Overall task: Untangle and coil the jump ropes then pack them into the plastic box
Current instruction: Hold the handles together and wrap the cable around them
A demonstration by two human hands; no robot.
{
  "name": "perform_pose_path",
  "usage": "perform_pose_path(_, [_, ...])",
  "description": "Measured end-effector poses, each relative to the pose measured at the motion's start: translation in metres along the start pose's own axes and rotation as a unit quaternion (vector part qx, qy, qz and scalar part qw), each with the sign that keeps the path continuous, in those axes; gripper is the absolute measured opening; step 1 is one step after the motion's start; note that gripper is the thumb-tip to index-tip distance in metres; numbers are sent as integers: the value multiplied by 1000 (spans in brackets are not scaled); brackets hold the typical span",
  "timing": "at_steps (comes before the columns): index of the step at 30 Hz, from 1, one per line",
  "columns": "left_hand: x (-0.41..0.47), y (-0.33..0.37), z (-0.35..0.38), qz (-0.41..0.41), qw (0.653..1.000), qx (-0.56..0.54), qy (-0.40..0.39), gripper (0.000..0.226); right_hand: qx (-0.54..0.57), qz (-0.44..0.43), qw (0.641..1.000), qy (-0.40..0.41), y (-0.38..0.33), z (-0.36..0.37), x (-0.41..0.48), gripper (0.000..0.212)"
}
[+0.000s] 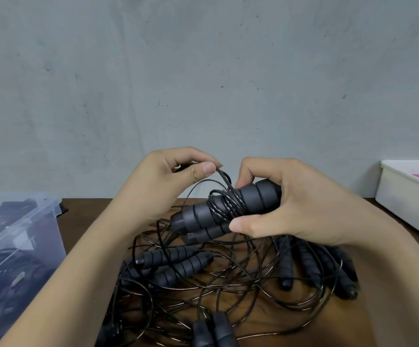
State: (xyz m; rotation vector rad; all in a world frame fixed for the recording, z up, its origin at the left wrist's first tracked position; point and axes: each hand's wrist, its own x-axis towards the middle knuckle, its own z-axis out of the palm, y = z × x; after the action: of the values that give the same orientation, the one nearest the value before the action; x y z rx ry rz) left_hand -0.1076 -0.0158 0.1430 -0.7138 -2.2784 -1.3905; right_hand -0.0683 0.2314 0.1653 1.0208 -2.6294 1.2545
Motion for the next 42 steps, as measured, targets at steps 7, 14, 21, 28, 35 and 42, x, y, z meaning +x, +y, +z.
perform_pose_path(7, [10,-21,8,29,996,31,-74,12,82,-66,994,39,-6,-5,-3,36])
perform_pose_path(14, [0,-20,27,-28,998,51,-40,35,187,-143,943,237,-2,-9,5,29])
perform_pose_path(21, [-13,-3,57,7,996,59,-66,36,178,-117,909,358,6,-7,14,24])
perform_pose_path(28, [-14,7,52,3,986,142,-82,48,26,-94,905,414,13,1,16,29])
perform_pose_path(35, [-25,36,43,11,971,201,-126,40,-199,-91,880,422,31,-1,23,33])
perform_pose_path(42, [-24,46,11,55,984,165,-43,26,-210,-4,941,264,46,-1,29,26])
